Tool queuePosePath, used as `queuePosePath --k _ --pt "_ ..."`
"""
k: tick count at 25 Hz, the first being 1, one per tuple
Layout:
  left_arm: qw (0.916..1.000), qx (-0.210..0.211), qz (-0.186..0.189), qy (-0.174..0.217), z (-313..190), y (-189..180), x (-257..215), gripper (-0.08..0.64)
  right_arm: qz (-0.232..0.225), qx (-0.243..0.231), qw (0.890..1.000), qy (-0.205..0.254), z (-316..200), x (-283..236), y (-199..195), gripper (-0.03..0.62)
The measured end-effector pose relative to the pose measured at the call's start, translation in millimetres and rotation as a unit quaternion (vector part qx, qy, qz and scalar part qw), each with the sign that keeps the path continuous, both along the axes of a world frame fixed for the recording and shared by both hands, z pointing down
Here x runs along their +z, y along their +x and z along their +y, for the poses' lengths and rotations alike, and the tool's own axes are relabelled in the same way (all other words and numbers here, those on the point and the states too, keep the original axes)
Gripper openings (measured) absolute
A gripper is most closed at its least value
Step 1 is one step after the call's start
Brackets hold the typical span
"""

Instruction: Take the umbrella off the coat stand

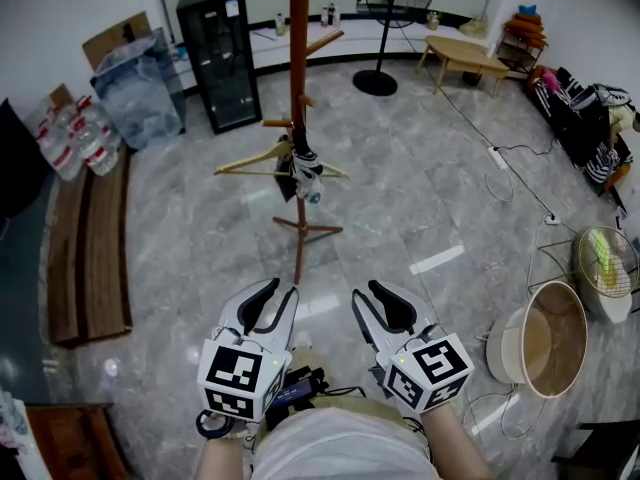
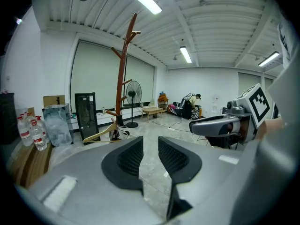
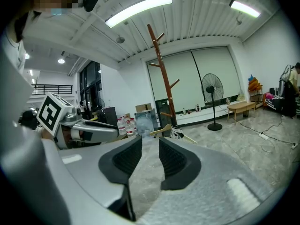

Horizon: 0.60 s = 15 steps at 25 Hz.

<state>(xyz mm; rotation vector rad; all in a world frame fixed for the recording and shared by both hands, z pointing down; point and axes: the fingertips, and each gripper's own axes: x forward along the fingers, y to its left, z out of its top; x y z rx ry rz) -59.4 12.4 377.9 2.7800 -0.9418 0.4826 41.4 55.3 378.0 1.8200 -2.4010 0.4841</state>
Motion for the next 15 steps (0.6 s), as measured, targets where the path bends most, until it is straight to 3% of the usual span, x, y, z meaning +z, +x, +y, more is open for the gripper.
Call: queuePosePath --k 15 --pt "0.9992 0.039 0.000 -0.006 -94.7 24.1 -10.9 0.100 0.008 0.034 0.999 -0.009 -85.6 -12.1 21.3 0.110"
